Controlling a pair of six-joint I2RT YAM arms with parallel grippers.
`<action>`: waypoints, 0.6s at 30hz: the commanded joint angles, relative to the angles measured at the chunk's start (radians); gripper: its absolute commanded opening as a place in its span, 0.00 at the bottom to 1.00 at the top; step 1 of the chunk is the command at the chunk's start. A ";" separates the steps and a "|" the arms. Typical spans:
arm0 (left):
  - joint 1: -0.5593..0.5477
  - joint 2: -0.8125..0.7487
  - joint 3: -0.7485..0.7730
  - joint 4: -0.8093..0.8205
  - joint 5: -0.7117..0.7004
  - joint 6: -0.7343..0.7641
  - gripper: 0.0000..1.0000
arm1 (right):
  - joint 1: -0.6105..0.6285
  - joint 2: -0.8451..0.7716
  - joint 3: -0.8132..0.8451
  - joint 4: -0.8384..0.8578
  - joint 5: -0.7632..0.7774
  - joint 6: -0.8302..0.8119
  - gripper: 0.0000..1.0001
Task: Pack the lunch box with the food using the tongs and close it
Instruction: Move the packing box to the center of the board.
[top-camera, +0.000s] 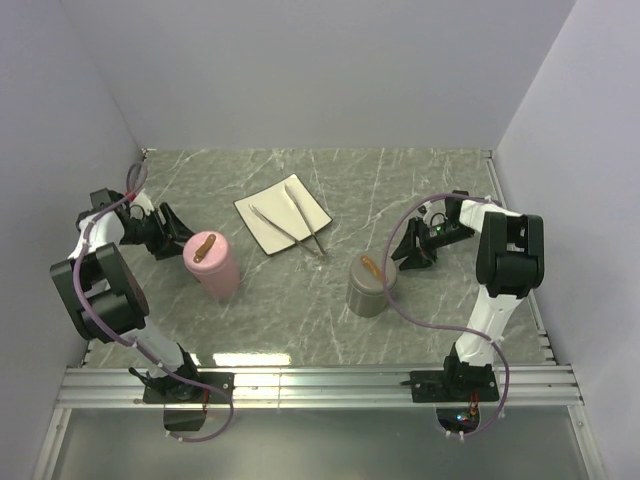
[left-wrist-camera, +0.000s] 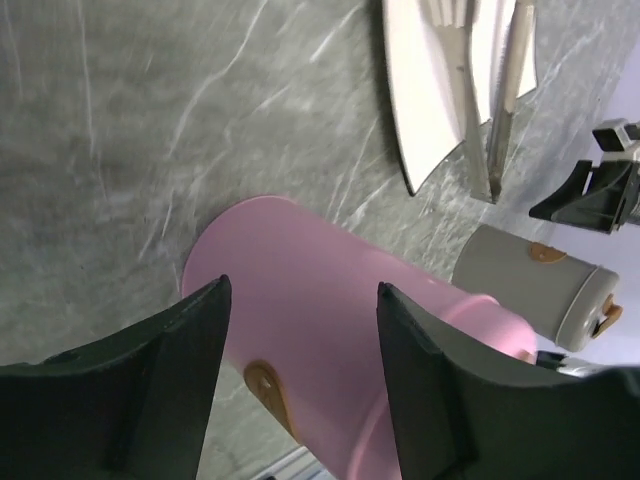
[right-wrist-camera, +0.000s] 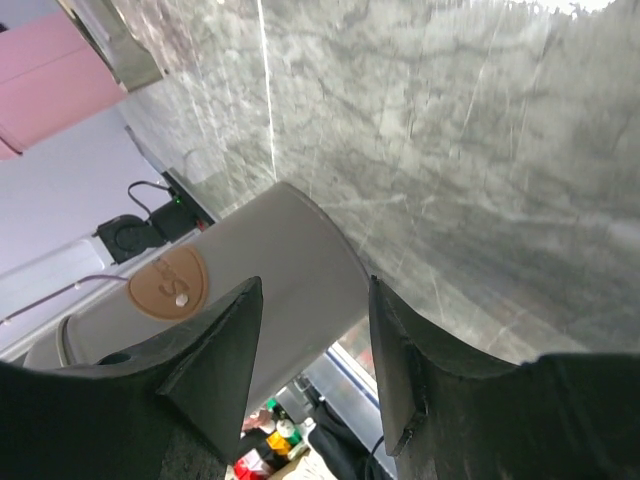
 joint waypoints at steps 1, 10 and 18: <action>0.005 0.009 -0.070 0.078 -0.025 -0.109 0.65 | -0.016 -0.064 0.031 -0.061 0.012 -0.038 0.54; -0.015 0.032 -0.191 0.075 0.073 -0.209 0.63 | -0.018 -0.064 0.022 -0.085 0.028 -0.080 0.54; -0.190 -0.069 -0.308 0.147 0.156 -0.258 0.63 | -0.018 -0.075 0.011 -0.110 0.005 -0.157 0.54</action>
